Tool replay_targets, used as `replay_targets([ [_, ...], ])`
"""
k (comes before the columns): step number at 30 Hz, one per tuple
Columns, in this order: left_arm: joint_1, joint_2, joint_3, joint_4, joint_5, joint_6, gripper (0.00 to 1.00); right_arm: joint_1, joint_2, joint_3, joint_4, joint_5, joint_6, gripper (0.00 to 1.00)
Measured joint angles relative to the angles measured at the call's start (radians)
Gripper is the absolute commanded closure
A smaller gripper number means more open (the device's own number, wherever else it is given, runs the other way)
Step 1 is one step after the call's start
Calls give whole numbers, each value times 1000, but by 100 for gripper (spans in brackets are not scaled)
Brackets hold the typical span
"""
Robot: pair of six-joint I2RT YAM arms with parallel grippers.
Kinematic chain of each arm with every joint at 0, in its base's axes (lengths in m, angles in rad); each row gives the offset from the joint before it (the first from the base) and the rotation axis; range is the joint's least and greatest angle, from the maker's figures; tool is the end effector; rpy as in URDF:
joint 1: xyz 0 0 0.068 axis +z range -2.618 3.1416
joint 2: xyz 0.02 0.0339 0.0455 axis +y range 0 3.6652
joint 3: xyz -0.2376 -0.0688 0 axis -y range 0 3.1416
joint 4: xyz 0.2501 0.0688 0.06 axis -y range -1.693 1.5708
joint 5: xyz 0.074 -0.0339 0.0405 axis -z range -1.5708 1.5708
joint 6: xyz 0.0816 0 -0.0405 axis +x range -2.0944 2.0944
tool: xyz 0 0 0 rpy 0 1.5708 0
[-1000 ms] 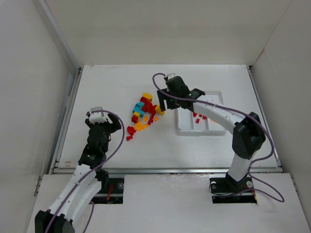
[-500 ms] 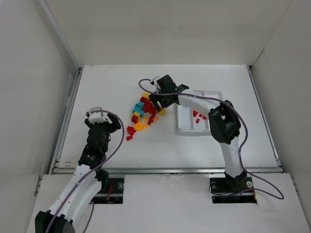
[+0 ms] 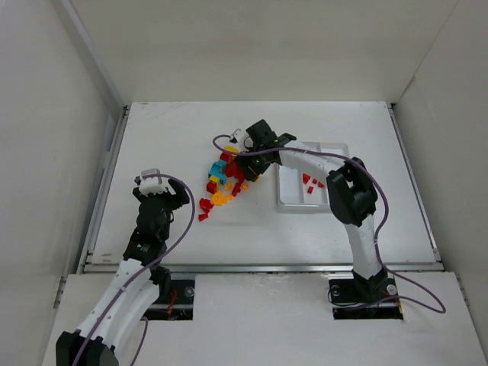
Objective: Sort the legos into containers by color
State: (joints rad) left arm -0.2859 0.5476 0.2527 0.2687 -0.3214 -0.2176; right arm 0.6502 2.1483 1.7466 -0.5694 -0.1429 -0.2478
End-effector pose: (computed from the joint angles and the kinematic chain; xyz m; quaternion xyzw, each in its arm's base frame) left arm 0.2234 -0.0388 0.2180 -0.0874 0.7105 -0.0606 0.6956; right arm 0.3836 0.3063 0.1422 -0.4326 0.8493 0.1257 0.2750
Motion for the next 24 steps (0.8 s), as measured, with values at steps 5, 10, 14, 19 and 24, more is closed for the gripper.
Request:
replay_targets([
  [5,0,8,0,1,3,0,32,0,0,-5,3,-3,-2,63],
  [10,0,9,0,1,15,7,35,0,0,-10,17,-3,0,88],
  [14,0,9,0,1,28,13,37,1,-5,-21,29,-1,1,100],
  [19,1,9,0,1,139,59,37,8,-91,-130,43,3,18,100],
  [24,2,13,34,-17,412,238,16,11,-226,-164,7,-35,55,100],
])
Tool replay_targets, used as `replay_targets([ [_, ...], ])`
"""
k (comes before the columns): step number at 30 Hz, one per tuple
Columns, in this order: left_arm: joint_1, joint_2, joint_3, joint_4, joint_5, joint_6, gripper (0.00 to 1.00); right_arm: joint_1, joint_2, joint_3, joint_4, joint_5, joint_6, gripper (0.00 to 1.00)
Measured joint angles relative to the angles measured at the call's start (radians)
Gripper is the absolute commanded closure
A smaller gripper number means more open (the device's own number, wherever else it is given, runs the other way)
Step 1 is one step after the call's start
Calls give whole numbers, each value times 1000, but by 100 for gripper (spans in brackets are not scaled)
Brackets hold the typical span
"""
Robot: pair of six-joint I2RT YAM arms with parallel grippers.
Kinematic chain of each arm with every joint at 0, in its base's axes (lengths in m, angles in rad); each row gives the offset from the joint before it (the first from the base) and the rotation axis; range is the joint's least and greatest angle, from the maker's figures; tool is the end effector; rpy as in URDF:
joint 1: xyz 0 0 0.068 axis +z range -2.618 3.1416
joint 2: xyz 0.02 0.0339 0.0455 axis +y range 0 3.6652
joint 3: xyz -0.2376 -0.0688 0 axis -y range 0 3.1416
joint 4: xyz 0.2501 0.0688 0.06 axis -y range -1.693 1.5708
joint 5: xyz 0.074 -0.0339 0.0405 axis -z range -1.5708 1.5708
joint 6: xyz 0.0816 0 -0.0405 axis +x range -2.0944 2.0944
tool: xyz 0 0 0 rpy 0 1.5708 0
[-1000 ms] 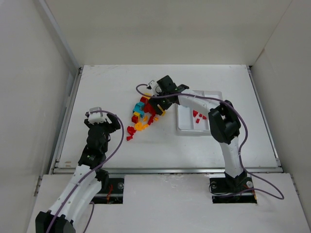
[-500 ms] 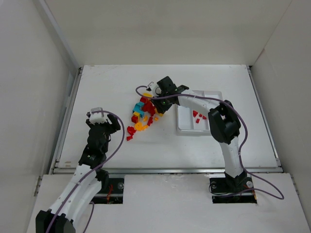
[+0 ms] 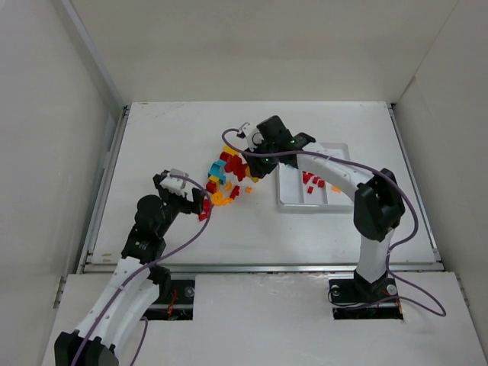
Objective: Sort the legos into containers by color
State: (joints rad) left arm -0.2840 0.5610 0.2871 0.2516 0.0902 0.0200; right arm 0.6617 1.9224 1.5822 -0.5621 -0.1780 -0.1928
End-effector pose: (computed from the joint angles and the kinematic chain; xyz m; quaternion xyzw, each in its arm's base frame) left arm 0.2197 -0.0718 0.2266 0.1393 0.7012 -0.1239 0.6881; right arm 0.3487 0.2899 0.1886 -0.4164 0.8443 0.1576 0.2983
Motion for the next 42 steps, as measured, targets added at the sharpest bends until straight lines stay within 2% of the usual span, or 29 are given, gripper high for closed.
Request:
replay_targets([
  [1,0,2,24,-17,79,75,8,0,-21,10,-12,-13,6,100],
  [2,0,4,34,-23,107,114,7,0,-41,24,-24,-27,13,100],
  [3,-1,11,58,-44,163,192,0,0,-57,41,-37,-45,23,100],
  [10,-7,56,154,-140,444,756,0,0,-80,98,-103,-184,106,100],
  [16,-25,102,154,-171,594,1215,0,0,-93,93,-124,-290,200,100],
  [20,-42,164,170,-208,669,1450,0,2,-127,68,-114,-346,257,100],
  [26,-88,267,245,-245,735,1646,7,31,-148,64,-103,-373,301,100],
  [28,-113,275,251,-242,738,1686,11,45,-148,62,-103,-374,311,100],
  [29,-126,277,251,-241,739,1701,17,51,-148,60,-103,-374,314,100],
  [35,-172,302,256,-247,731,1748,40,61,-148,47,-99,-375,333,100],
  [40,-185,321,260,-256,683,1759,43,58,-148,41,-99,-371,340,100],
  [42,-186,325,260,-257,663,1757,48,58,-148,38,-98,-372,341,100],
])
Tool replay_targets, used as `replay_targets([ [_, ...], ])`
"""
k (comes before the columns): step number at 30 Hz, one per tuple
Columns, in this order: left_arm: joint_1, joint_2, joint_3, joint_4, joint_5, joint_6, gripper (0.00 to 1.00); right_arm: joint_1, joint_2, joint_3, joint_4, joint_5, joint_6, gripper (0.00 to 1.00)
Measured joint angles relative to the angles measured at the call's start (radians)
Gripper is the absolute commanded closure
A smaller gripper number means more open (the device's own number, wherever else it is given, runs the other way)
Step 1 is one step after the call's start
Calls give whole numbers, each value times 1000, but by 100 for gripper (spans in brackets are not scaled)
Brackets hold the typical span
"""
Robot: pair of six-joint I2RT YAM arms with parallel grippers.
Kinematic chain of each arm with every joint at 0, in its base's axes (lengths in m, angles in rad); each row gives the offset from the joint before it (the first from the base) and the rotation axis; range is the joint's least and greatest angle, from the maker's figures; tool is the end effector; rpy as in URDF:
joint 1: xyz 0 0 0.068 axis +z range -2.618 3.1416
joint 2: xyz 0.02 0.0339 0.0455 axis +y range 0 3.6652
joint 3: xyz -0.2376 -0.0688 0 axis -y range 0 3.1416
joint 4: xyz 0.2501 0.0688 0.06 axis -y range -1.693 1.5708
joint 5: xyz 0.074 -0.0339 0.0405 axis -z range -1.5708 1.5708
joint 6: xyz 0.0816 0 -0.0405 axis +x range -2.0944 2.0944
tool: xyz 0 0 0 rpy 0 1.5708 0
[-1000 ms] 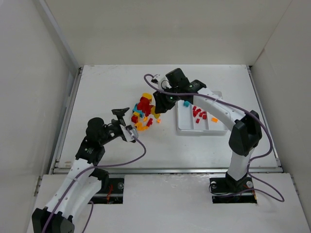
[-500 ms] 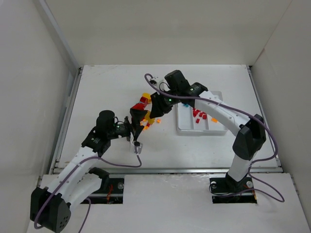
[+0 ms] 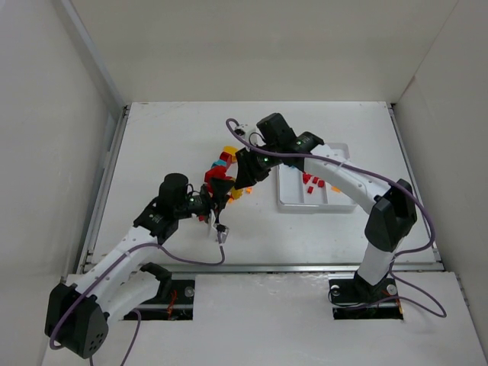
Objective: Sort the legos into containers by color
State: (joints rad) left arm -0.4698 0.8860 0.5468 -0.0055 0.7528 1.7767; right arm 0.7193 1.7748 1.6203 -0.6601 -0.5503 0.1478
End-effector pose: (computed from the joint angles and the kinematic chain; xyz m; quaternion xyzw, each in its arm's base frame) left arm 0.1987 -0.1635 0.2258 0.7772 0.1385 0.0866 0.6076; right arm 0.2901 0.3108 0.2625 -0.3483 0.8299 0.3784 0.2163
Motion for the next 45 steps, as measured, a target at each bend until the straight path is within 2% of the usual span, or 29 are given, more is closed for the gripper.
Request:
replay_targets([
  [2,0,5,0,-2,-15,-1,50,2,0,-1,2,-8,3,100],
  [7,-4,20,12,10,-44,-5,67,4,0,-1,3,-10,3,100],
  [8,-6,22,13,11,-53,-11,74,6,0,-1,5,-8,2,100],
  [11,-15,23,14,14,-72,-30,85,8,0,-1,5,-4,-2,100],
  [12,-18,23,14,16,-77,-34,95,8,0,-1,6,-4,-2,100],
  [13,-20,25,15,19,-82,-39,100,8,0,-1,8,-4,-2,100],
  [20,-29,27,15,29,-121,-69,100,7,-2,-13,23,12,-3,100],
  [24,-47,29,15,28,-158,-119,100,-12,-37,-80,55,7,10,100],
  [29,-37,24,8,31,-272,-172,100,-113,-142,-174,18,10,14,100],
  [35,-37,17,-7,33,-293,-205,100,-189,-188,-177,7,47,12,100],
  [39,-37,0,-10,34,-282,-232,100,-234,-191,-184,-19,163,21,100],
  [45,-37,-47,-10,39,-222,-330,100,-416,-143,-161,-123,615,34,100],
])
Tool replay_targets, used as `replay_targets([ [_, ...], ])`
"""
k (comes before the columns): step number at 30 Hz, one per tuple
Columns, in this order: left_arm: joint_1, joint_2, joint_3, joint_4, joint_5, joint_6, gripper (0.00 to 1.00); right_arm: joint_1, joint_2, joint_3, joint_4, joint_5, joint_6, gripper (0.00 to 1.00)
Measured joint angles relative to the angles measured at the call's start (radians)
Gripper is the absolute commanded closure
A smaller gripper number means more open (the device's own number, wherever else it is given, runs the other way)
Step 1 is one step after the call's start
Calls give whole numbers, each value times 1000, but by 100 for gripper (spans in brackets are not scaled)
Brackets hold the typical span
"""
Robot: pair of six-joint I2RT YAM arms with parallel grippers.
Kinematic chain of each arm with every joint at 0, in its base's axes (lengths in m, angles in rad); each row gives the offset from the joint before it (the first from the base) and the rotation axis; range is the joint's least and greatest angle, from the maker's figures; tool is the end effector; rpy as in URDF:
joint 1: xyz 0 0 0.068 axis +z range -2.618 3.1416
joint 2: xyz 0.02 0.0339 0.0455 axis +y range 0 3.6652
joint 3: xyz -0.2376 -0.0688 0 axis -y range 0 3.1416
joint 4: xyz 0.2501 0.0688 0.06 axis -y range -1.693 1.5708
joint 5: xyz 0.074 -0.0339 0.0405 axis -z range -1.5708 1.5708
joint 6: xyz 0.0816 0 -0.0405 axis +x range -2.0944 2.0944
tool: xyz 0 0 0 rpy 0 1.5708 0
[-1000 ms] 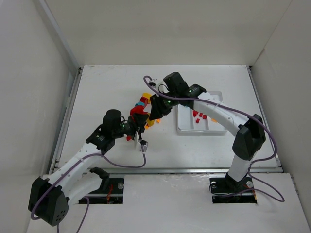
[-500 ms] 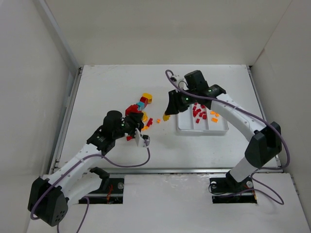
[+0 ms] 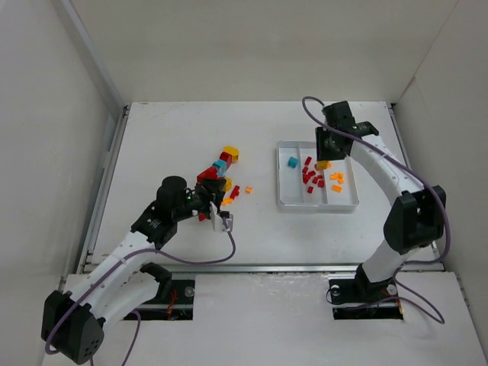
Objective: Sort the legos into containers by color
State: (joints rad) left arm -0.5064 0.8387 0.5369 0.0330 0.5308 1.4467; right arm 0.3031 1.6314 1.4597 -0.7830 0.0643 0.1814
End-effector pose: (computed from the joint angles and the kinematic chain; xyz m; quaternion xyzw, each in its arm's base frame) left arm 0.2047 -0.1608 0.2348 0.7250 0.2981 0.0789 0.6158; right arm 0.3651 0.1087 0.2402 -0.0482 0.9513 0.0430 0.3015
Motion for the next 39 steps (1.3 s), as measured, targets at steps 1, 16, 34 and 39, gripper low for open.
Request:
replay_targets([
  [1,0,-9,0,0,11,-16,100,-24,26,12,-11,60,-2,96],
  [16,0,-82,0,4,87,-142,100,-42,314,89,-71,348,-32,49],
  [34,0,-128,-39,143,127,-323,100,212,-199,-53,227,-171,-60,12],
  [39,0,-162,-66,267,126,-460,100,336,-343,-167,539,-510,34,11],
])
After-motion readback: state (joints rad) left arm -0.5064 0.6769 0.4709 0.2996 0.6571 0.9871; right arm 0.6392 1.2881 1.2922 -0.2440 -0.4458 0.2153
